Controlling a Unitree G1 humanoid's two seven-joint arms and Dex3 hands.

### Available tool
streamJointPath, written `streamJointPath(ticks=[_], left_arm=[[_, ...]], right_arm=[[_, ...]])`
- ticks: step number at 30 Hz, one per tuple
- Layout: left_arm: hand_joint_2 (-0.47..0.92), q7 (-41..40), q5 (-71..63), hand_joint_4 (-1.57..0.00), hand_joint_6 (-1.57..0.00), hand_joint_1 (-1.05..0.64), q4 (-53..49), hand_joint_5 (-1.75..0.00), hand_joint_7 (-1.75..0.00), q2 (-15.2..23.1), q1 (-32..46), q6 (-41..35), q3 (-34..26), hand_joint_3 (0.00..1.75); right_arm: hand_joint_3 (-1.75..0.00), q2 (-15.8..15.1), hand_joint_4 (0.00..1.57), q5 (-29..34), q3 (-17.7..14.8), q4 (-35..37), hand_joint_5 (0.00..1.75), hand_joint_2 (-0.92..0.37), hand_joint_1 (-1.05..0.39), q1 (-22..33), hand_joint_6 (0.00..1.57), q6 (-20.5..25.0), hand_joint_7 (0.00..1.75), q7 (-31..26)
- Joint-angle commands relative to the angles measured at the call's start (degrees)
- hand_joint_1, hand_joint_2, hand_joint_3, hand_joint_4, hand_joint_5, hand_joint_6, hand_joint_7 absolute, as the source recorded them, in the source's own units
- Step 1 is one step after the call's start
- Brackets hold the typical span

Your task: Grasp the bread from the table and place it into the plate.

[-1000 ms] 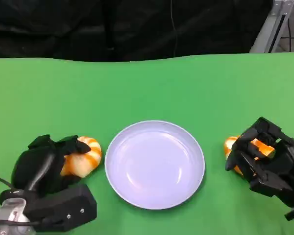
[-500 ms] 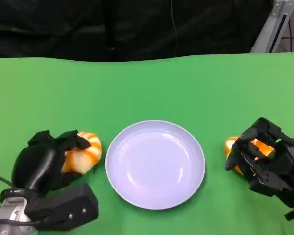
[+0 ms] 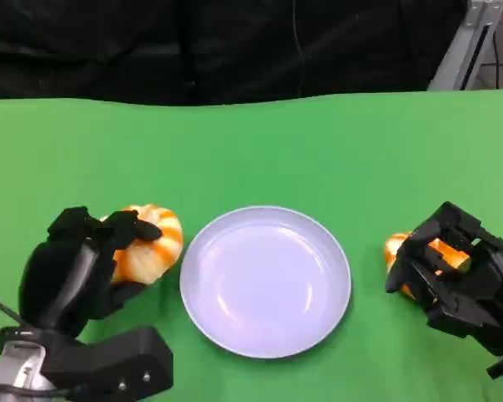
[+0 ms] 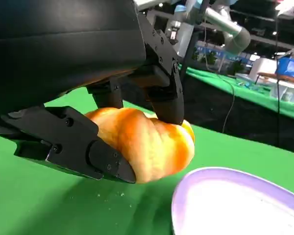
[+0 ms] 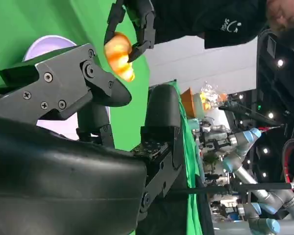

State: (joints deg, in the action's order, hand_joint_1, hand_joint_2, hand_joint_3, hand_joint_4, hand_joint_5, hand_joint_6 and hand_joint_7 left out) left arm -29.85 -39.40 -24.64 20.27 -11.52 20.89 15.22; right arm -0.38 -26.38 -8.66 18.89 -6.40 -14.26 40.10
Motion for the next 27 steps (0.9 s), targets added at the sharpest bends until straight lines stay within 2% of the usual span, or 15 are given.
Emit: streamJointPath(ticks=[1, 4, 7, 17, 27], left_arm=[[0.92, -1.74, -0.87, -0.41, -0.59, -0.02, 2.99, -1.36, -1.09, 1.27, 1.59, 0.90, -1.15, 0.07], [0.92, -3.08, -1.61, -0.42, -0.59, -0.02, 4.33, -1.35, -1.09, 1.14, 1.99, 2.32, -1.05, 0.07], [0.92, -4.91, -2.53, -0.42, -0.52, -0.06, 6.37, -1.32, -1.16, 0.76, 2.40, 4.92, -0.64, 0.08], [0.92, -3.51, -5.06, -0.42, -0.50, -0.06, 8.65, -1.28, -1.18, -0.82, 1.05, 5.62, 0.73, 0.08], [0.92, -0.76, -4.86, -0.47, -0.57, -0.05, 9.67, -1.25, -1.10, -2.19, -0.38, 6.06, 1.95, 0.03]], right_arm=[[-0.95, -0.78, 0.47, -0.06, -0.61, -0.05, 1.73, -0.66, -0.01, -0.25, 0.52, -0.80, 1.34, -0.11], [-0.96, -0.80, 0.47, -0.01, -0.57, -0.17, 1.73, -0.66, -0.01, -0.22, 0.52, -0.57, 1.34, -0.30], [-0.96, -0.80, 0.47, 0.01, -0.61, -0.03, 1.74, -0.65, 0.00, -0.31, 0.51, -0.62, 1.34, -0.35], [-0.98, -0.81, 0.47, 0.00, -0.56, 0.31, 1.74, -0.64, -0.01, -0.48, 0.51, -0.52, 1.35, -0.26], [-0.99, -0.55, 0.48, -0.13, -0.45, -0.33, 1.72, -0.62, -0.02, -0.13, 0.53, -0.36, 1.33, -0.41]])
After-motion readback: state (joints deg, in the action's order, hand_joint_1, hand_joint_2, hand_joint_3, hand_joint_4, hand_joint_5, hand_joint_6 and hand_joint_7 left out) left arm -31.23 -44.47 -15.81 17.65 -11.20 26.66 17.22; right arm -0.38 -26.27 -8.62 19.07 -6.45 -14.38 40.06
